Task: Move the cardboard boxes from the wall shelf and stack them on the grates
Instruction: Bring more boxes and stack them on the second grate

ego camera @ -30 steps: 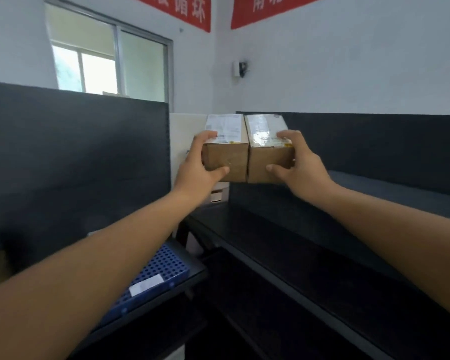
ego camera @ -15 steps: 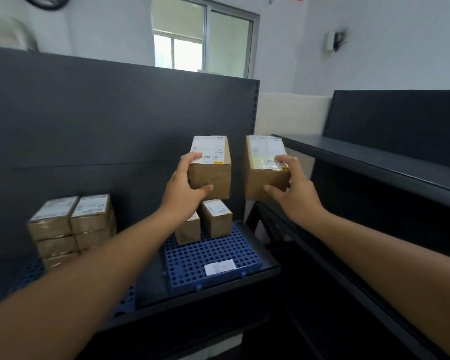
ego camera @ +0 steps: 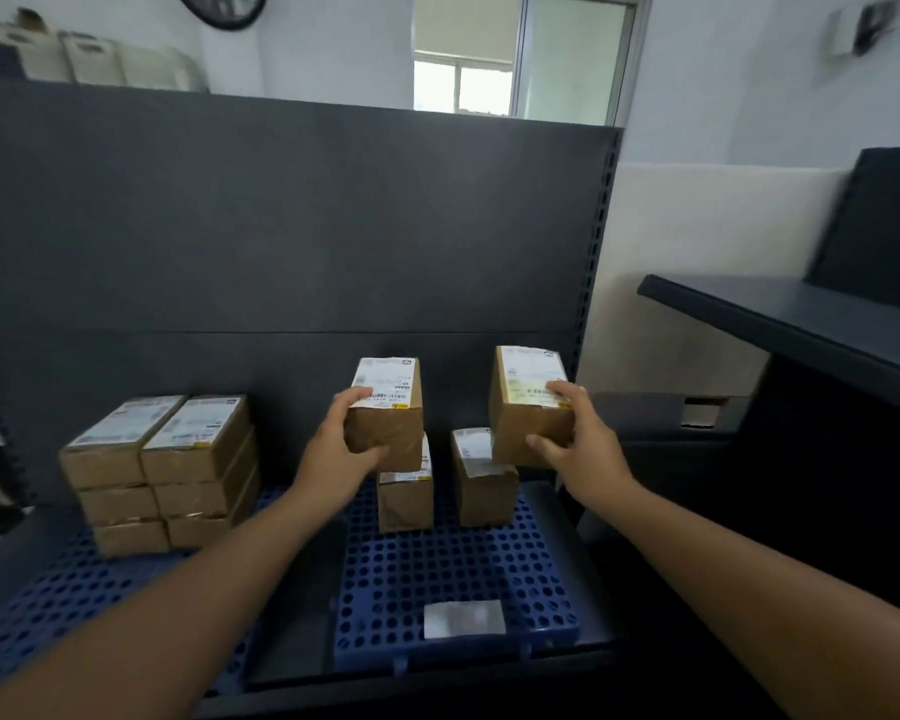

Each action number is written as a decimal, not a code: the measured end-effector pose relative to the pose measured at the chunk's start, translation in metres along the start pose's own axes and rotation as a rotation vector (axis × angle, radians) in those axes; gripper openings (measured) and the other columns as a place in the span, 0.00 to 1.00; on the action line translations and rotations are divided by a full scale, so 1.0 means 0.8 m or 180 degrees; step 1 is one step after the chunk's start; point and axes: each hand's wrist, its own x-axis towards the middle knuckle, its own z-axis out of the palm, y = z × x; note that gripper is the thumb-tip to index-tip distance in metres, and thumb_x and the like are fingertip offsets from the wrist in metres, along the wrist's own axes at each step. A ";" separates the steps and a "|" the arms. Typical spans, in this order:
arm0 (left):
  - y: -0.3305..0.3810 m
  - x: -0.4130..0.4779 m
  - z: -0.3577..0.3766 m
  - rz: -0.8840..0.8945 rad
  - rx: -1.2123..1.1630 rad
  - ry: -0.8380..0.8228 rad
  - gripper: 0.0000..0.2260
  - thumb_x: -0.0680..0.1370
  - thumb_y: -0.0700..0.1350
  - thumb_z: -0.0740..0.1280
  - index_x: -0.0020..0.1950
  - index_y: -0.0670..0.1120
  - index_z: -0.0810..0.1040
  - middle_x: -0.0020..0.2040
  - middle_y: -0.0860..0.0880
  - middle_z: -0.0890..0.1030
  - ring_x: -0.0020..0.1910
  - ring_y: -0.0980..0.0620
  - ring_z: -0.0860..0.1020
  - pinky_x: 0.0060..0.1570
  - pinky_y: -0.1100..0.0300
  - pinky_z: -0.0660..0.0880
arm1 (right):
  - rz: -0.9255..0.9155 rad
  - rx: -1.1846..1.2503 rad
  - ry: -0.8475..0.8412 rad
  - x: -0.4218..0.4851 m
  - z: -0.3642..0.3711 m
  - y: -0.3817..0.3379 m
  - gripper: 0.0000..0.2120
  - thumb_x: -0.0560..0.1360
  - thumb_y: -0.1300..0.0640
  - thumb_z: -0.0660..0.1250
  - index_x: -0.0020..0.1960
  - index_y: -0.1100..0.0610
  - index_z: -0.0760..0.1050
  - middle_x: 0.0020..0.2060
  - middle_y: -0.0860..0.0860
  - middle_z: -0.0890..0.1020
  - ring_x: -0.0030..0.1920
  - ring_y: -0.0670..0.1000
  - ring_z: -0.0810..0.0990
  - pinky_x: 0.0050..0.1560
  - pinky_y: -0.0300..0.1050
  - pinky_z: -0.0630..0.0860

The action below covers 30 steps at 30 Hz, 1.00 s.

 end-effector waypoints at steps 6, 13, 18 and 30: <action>-0.035 0.026 0.028 -0.0122 0.0119 0.0045 0.33 0.72 0.38 0.76 0.61 0.72 0.67 0.61 0.57 0.76 0.56 0.59 0.77 0.43 0.74 0.73 | -0.0013 -0.0005 -0.0355 0.047 0.043 0.053 0.29 0.74 0.56 0.72 0.70 0.43 0.63 0.60 0.47 0.71 0.56 0.49 0.75 0.52 0.41 0.76; -0.055 0.039 0.047 -0.0064 0.0374 -0.0080 0.33 0.73 0.38 0.75 0.59 0.73 0.65 0.64 0.53 0.74 0.58 0.54 0.76 0.48 0.66 0.75 | 0.0033 -0.0042 -0.0591 0.074 0.075 0.082 0.29 0.75 0.54 0.72 0.71 0.43 0.62 0.60 0.44 0.70 0.55 0.46 0.73 0.52 0.41 0.72; -0.066 0.036 0.058 -0.0004 0.0476 -0.0083 0.33 0.73 0.41 0.75 0.61 0.73 0.63 0.66 0.54 0.71 0.60 0.56 0.73 0.47 0.70 0.73 | -0.0023 -0.0036 -0.0698 0.071 0.087 0.090 0.29 0.75 0.53 0.72 0.70 0.40 0.62 0.63 0.45 0.71 0.58 0.47 0.74 0.55 0.46 0.77; -0.059 0.026 0.051 -0.0120 0.0574 0.0007 0.46 0.67 0.44 0.80 0.74 0.67 0.58 0.73 0.51 0.66 0.69 0.53 0.67 0.64 0.54 0.70 | 0.0054 -0.0028 -0.0634 0.065 0.074 0.076 0.35 0.74 0.54 0.73 0.74 0.42 0.58 0.72 0.47 0.67 0.69 0.48 0.67 0.67 0.46 0.68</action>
